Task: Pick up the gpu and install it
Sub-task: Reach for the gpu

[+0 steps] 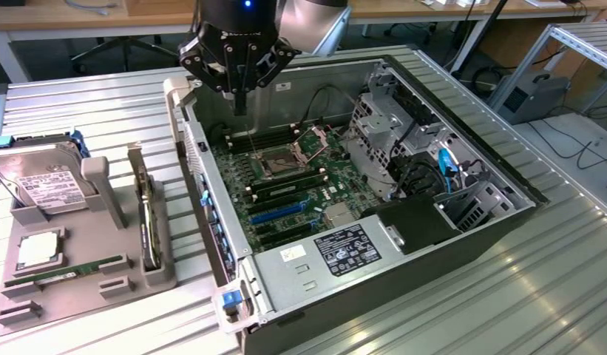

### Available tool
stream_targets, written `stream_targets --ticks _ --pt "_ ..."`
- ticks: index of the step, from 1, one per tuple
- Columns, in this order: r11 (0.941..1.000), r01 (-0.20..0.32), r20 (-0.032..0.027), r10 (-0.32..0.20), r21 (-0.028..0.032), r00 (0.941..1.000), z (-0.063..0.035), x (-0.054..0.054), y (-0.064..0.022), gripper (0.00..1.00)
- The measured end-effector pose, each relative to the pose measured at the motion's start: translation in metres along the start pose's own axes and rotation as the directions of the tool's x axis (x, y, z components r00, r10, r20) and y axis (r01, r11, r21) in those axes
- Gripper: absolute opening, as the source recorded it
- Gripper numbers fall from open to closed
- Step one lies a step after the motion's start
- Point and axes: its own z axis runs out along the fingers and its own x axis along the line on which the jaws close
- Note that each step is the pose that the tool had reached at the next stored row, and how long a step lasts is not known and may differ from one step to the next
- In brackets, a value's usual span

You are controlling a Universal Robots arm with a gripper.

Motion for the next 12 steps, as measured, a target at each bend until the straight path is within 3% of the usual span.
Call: stream_targets --ticks 12 --pt "1.0000 0.000 0.0000 0.000 0.0000 1.0000 -0.0002 0.0064 -0.0005 0.11"
